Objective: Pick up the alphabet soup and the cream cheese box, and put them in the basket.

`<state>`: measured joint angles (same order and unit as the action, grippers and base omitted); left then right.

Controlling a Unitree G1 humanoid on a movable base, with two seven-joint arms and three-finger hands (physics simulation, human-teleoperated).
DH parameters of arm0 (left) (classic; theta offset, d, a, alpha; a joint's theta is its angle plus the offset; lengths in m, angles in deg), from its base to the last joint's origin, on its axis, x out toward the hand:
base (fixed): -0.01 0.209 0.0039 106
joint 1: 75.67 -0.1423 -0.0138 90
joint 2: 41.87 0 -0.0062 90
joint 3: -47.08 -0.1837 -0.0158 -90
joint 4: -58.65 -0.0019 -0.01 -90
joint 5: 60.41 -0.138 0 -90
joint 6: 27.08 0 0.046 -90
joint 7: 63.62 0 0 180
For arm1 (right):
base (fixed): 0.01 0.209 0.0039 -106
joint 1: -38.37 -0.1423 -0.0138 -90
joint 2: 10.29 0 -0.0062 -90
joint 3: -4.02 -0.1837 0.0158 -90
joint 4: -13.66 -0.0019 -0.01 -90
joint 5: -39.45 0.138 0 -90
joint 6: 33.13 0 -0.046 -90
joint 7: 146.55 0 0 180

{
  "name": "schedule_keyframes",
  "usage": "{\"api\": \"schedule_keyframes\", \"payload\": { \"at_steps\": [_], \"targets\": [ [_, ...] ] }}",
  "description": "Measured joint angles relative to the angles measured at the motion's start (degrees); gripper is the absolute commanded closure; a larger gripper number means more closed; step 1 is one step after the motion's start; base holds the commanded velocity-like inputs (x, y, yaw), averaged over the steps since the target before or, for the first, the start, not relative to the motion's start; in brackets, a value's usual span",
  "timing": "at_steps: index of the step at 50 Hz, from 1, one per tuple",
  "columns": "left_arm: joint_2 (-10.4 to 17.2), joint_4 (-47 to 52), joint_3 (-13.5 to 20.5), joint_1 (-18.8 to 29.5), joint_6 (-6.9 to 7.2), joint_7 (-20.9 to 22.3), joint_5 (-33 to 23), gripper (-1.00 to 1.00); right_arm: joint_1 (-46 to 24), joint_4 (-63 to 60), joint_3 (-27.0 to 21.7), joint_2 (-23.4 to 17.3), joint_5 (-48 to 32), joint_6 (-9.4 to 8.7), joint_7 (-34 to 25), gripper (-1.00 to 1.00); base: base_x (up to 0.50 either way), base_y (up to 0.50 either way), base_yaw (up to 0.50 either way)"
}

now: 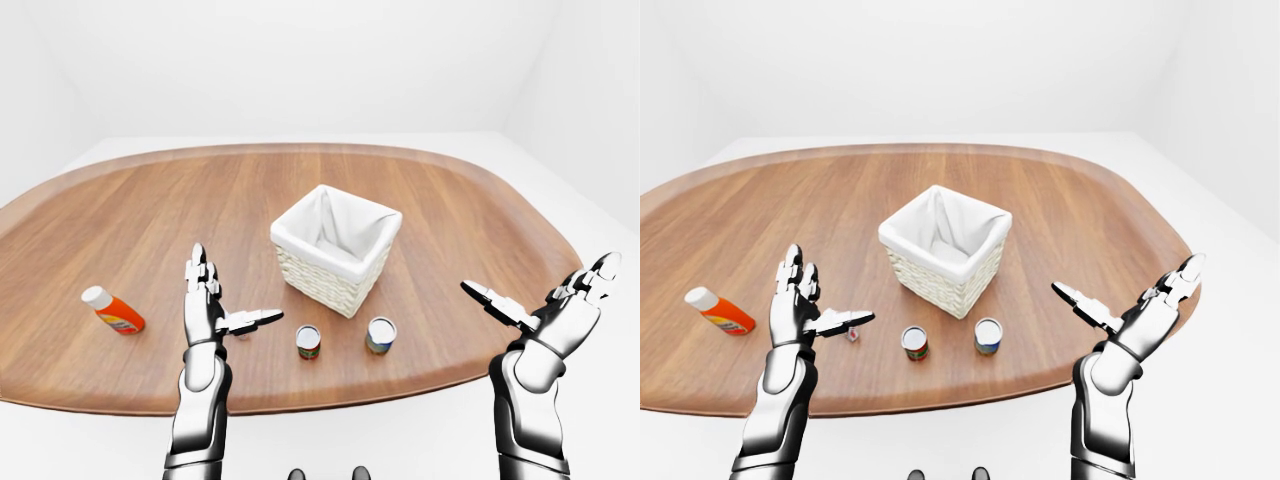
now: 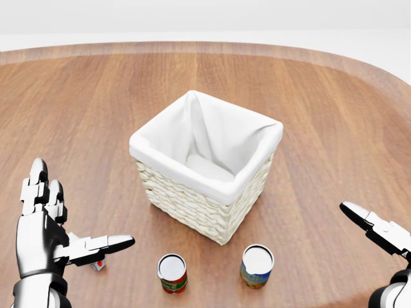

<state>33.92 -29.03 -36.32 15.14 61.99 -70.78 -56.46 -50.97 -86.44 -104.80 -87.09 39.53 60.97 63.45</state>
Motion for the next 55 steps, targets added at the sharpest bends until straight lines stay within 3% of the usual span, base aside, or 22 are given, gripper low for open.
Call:
{"api": "schedule_keyframes", "payload": {
  "at_steps": [55],
  "targets": [
    [0.08, 0.61, 0.59, -0.24, -0.04, -1.18, 0.26, -1.00, 0.10, -0.48, -0.08, 0.10, 0.13, -0.05, 0.00, -1.00, 0.26, 0.00, 0.00]
  ]
}}
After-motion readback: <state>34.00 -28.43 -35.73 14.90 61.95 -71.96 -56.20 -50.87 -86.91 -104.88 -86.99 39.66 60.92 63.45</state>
